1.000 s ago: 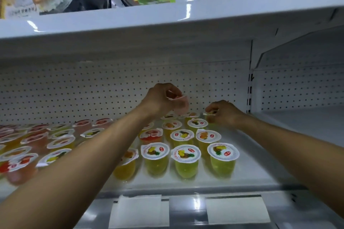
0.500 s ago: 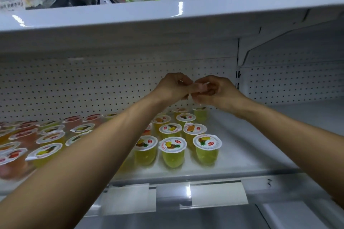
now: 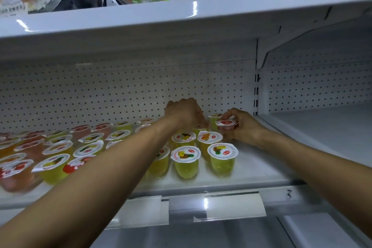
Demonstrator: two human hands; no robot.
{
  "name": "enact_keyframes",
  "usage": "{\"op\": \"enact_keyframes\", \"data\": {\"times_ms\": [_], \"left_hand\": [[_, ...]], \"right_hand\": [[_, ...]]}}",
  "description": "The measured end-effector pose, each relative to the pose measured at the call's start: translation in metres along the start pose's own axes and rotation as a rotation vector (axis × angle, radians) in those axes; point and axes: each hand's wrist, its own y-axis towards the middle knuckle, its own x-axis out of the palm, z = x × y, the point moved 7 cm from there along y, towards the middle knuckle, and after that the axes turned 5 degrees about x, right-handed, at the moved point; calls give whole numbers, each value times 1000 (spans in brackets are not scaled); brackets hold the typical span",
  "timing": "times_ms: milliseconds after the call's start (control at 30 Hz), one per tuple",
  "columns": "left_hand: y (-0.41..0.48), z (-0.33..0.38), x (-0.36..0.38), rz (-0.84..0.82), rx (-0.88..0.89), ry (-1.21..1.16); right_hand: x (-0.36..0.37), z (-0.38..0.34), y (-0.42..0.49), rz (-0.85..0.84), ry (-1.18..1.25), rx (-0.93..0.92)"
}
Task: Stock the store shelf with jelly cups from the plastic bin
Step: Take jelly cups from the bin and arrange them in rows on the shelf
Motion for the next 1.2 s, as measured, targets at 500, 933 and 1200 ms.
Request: {"op": "enact_keyframes", "data": {"times_ms": [500,933,1200], "left_hand": [[-33,12,-23,58,75,-101],[-234,46,-58,464,115,-120],[-361,1,-25,294,-125,-83]], "right_hand": [[-26,-21,-31,87,-297,-30],[-45,-88,-201,248,-402,-462],[47,-109,-275,18,-331,-574]]}}
